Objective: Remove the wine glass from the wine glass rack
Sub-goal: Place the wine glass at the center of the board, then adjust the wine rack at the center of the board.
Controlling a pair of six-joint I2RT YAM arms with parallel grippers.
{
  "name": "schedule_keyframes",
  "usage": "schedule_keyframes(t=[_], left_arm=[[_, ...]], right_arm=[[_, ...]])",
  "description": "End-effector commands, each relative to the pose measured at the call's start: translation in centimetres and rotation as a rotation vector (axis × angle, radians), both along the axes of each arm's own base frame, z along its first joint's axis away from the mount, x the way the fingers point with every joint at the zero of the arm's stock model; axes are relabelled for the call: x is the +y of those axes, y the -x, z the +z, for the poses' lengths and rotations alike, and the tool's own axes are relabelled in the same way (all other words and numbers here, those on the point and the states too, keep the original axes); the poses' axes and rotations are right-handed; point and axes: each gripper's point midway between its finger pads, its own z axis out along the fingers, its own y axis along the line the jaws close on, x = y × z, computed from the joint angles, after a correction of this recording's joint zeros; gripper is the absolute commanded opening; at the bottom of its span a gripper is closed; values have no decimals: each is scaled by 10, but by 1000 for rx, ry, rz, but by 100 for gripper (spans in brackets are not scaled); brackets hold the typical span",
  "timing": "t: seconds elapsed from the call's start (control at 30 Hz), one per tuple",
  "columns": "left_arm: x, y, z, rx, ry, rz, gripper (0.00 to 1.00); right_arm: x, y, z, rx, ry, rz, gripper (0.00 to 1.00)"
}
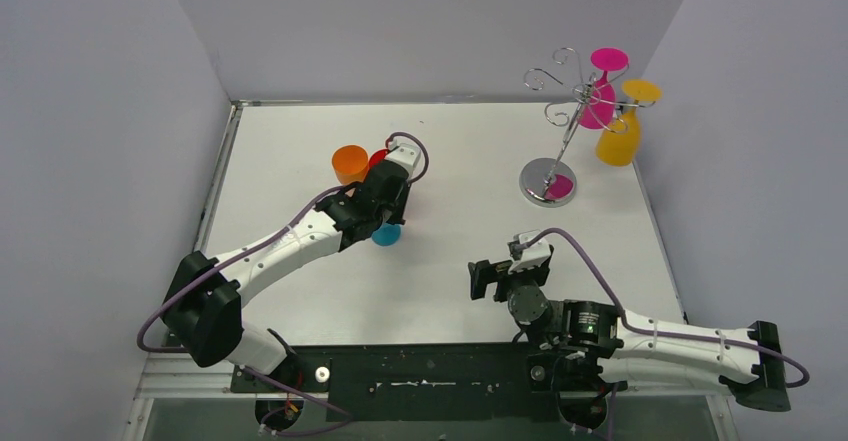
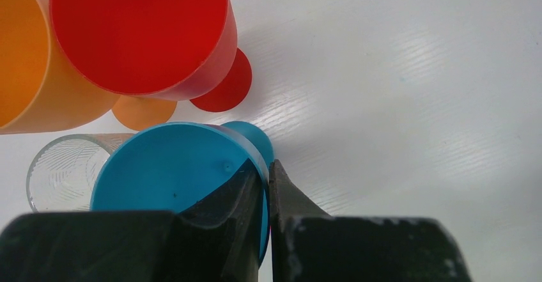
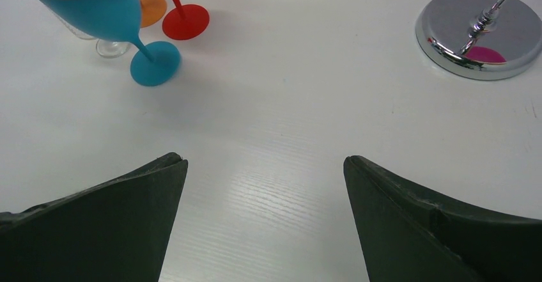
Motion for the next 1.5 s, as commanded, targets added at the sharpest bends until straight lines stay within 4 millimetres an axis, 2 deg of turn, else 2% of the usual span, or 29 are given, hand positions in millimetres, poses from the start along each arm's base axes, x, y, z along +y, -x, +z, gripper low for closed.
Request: schedule_keyframes(t=[0.0, 0.3, 0.57, 0.77, 0.9, 1.0, 1.07, 1.23, 1.37, 1.47], left_arm=[[-1, -11, 14, -50, 11, 4, 6], [-4, -9, 18, -30, 4, -28, 8], [-3, -9, 26, -27, 3, -44, 21], [-4, -8, 35, -31, 17, -47, 31], [-5, -6, 46, -35, 39, -50, 35], [-4, -3, 57, -45, 66, -52, 47], [-4, 1, 66, -50, 88, -61, 51], [4, 14, 84, -68, 130, -64, 54], [16, 31, 90, -83, 160, -72, 59], [25, 43, 94, -98, 186, -77, 63]], right_arm=[[-1, -8, 26, -42, -62, -66, 100], [-1, -12, 25, -43, -27, -110, 100], [-25, -14, 19, -16, -69, -235, 100], [-32, -18, 0, 56, -81, -248, 100], [-45, -31, -17, 148, -99, -295, 100], [-52, -43, -23, 185, -124, -309, 100], [-56, -50, -22, 191, -142, -319, 100], [-83, -67, -22, 190, -220, -425, 100], [-92, -78, -6, 170, -301, -401, 100], [-108, -86, 12, 140, -333, -431, 100]])
